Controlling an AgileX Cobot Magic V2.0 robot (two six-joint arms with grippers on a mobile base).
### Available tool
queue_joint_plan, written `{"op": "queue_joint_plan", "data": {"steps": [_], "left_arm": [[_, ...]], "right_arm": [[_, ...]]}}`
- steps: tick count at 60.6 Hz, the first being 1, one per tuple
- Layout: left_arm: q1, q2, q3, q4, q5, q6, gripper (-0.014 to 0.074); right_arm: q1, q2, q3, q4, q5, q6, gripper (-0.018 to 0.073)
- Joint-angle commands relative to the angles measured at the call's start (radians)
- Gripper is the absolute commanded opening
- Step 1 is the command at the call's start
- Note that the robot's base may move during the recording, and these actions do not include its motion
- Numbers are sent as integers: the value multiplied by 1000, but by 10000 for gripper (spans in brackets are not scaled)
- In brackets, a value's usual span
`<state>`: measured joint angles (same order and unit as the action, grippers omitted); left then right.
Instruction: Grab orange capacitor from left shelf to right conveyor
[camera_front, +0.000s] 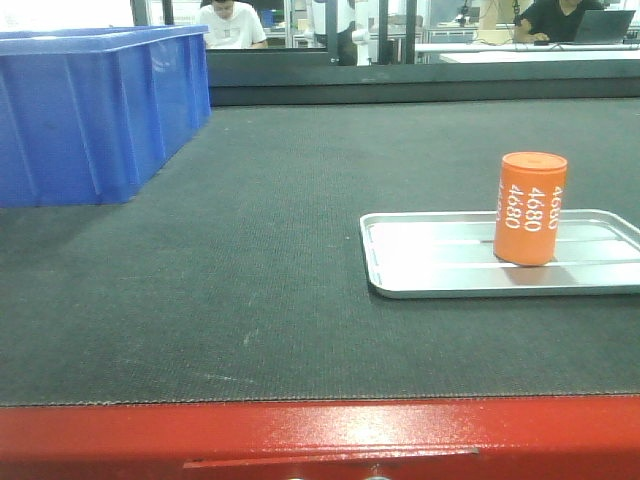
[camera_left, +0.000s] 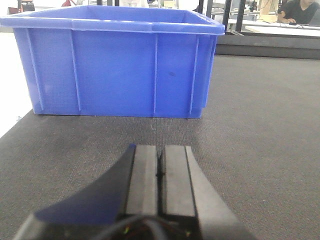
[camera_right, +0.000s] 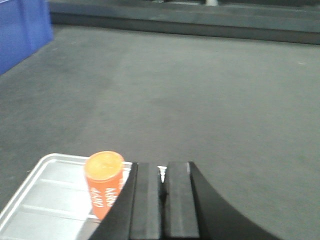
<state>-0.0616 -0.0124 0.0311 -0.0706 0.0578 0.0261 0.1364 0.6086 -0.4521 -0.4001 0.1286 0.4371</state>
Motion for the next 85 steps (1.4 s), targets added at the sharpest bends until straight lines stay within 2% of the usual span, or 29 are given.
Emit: {"op": "queue_joint_plan", "data": {"steps": [1, 14, 40, 45, 54, 58, 63, 69, 76, 85], "left_arm": [[0, -9, -5, -3, -90, -2, -127], [0, -9, -5, -3, -90, -2, -127], [0, -9, -5, -3, -90, -2, -127], [0, -9, -5, -3, -90, -2, -127], [0, -9, -5, -3, -90, -2, -127], [0, -9, -5, -3, -90, -2, -127], [0, -9, -5, -3, -90, -2, -127], [0, -9, -5, -3, -90, -2, -127], [0, -9, -5, -3, -90, -2, -127], [0, -9, -5, -3, -90, -2, -127]], "right_arm": [[-2, -38, -69, 6, 22, 1, 48], [-2, -67, -83, 6, -42, 1, 48], [-5, -68, -78, 6, -61, -12, 48], [-5, -81, -78, 78, -58, -100, 48], [-5, -153, -60, 383, -27, -456, 48], [-8, -203, -22, 457, -29, -561, 48], [-38, -278, 47, 463, -35, -552, 48], [-108, -383, 154, 464, -44, -501, 48], [-182, -513, 282, 464, -72, -497, 48], [-209, -639, 423, 464, -129, -497, 48]]}}
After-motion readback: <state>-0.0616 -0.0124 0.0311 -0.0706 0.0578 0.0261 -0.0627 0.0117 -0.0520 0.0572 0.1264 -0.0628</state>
